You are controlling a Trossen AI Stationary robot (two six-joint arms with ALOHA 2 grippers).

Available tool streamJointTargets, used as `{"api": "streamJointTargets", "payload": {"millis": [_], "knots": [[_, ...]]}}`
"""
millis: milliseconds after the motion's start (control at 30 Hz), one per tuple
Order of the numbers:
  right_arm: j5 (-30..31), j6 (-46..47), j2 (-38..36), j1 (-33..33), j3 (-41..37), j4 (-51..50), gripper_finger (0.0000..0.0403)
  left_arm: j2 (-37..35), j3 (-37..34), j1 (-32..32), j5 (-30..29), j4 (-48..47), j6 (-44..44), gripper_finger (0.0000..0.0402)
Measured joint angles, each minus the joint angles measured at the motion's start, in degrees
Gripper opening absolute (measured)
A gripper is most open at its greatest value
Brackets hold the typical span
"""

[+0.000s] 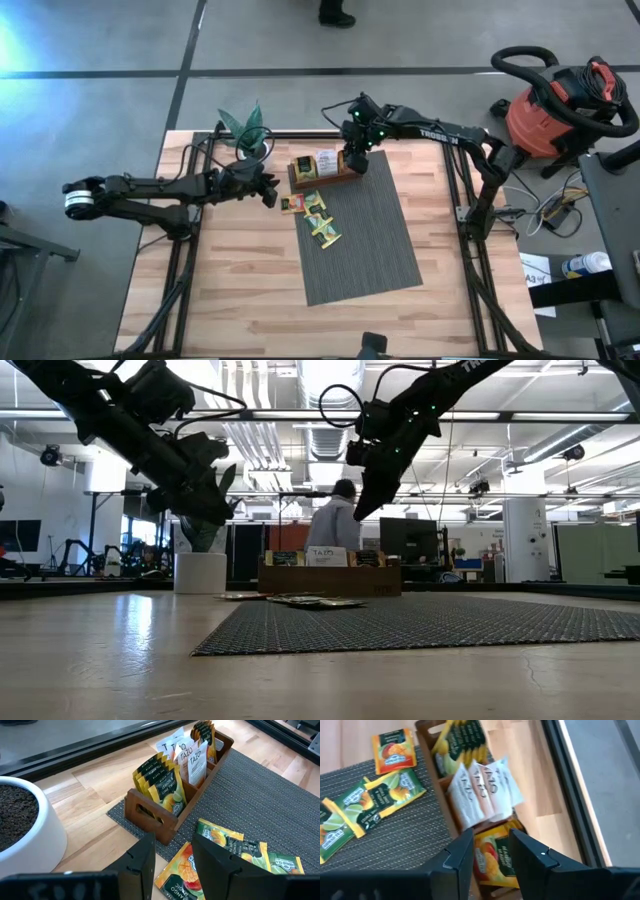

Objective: Pick & Place Tea
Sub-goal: Put the orange tea bag into the right compartment of the wooden organizer

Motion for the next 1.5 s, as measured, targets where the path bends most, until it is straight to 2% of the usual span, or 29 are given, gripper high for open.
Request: {"api": "streamJointTargets", "payload": {"millis": [667,1033,1100,1267,1333,1500], "knots": [[0.02,0.42,0.00,7.55,0.00,0.02,0.0123,0.02,0.00,-0.01,0.00,0.00,0.00,0.0124],[0.02,8.85,0.00,10.45,0.00,-1.00,0.0122,0.02,-0.02,-0.03,0.00,1.19,-0.57,0.0124],[0.03,9.56,0.00,10.70,-0.02,-1.82,0.0119,-0.01,-0.02,-0.06,0.40,2.72,-5.33,0.0124],[0.03,10.93,0.00,11.05,-0.09,-2.23,0.0113,-0.13,-0.02,-0.10,6.09,3.98,-25.29,0.0124],[0.04,11.62,0.00,11.05,-0.13,-2.23,0.0111,0.07,-0.02,-0.08,6.10,4.00,-27.69,0.0124],[0.06,13.18,0.00,11.05,-0.20,-2.17,0.0113,0.11,-0.02,-0.05,6.05,3.96,-27.14,0.0124]]}}
